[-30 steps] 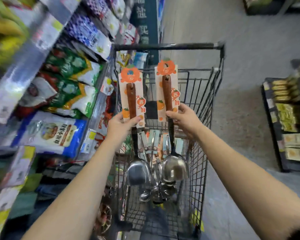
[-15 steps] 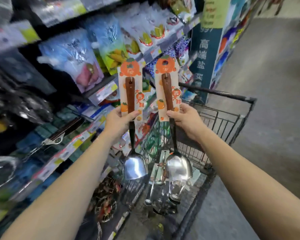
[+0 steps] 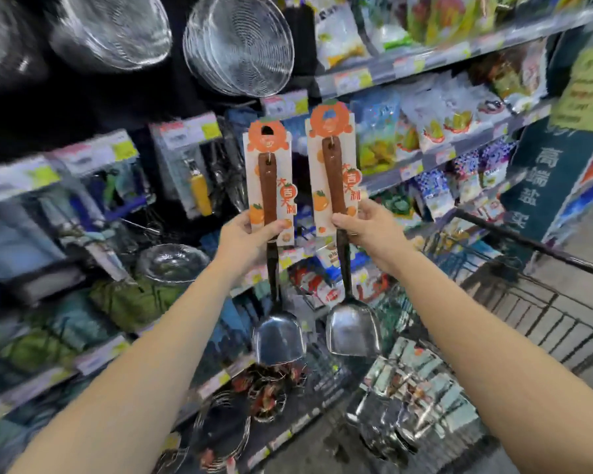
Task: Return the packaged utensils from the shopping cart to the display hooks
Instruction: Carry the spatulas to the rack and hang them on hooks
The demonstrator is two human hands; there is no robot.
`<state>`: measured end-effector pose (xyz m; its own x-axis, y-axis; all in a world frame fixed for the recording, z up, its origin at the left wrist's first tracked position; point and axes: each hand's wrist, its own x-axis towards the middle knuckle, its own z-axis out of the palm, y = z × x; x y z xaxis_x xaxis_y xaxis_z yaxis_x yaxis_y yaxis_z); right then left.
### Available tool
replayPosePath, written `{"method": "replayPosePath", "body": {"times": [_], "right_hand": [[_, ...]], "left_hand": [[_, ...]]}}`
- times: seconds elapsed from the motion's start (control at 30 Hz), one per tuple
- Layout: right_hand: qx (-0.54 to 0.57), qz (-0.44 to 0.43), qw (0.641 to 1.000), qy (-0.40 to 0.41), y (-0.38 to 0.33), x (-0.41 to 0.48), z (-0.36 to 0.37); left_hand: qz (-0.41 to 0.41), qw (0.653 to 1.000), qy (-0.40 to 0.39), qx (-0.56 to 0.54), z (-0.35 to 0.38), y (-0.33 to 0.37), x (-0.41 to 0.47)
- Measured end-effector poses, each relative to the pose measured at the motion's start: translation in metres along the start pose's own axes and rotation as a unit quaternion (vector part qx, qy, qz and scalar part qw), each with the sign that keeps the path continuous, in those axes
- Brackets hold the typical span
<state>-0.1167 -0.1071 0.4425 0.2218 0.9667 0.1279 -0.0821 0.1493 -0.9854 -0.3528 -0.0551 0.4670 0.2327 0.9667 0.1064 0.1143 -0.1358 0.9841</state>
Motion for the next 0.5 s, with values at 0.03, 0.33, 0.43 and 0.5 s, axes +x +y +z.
{"method": "replayPosePath", "body": {"times": [0.03, 0.33, 0.43, 0.5], "right_hand": [[-0.002, 0.0, 1.0, -0.012, -0.003, -0.001, 0.018], [0.007, -0.025, 0.994, -0.105, -0.021, -0.035, 0.195], [0.013, -0.027, 0.993, -0.115, -0.028, -0.052, 0.253], [0.004, -0.034, 0.99, -0.133, -0.034, -0.064, 0.29]], "left_hand": [[0.006, 1.0, 0.012, 0.011, -0.019, 0.003, -0.005], [0.016, 0.995, 0.1, 0.024, -0.191, 0.021, -0.082], [0.013, 0.993, 0.116, 0.032, -0.247, 0.022, -0.115], [0.018, 0.992, 0.125, 0.025, -0.283, 0.028, -0.138]]}}
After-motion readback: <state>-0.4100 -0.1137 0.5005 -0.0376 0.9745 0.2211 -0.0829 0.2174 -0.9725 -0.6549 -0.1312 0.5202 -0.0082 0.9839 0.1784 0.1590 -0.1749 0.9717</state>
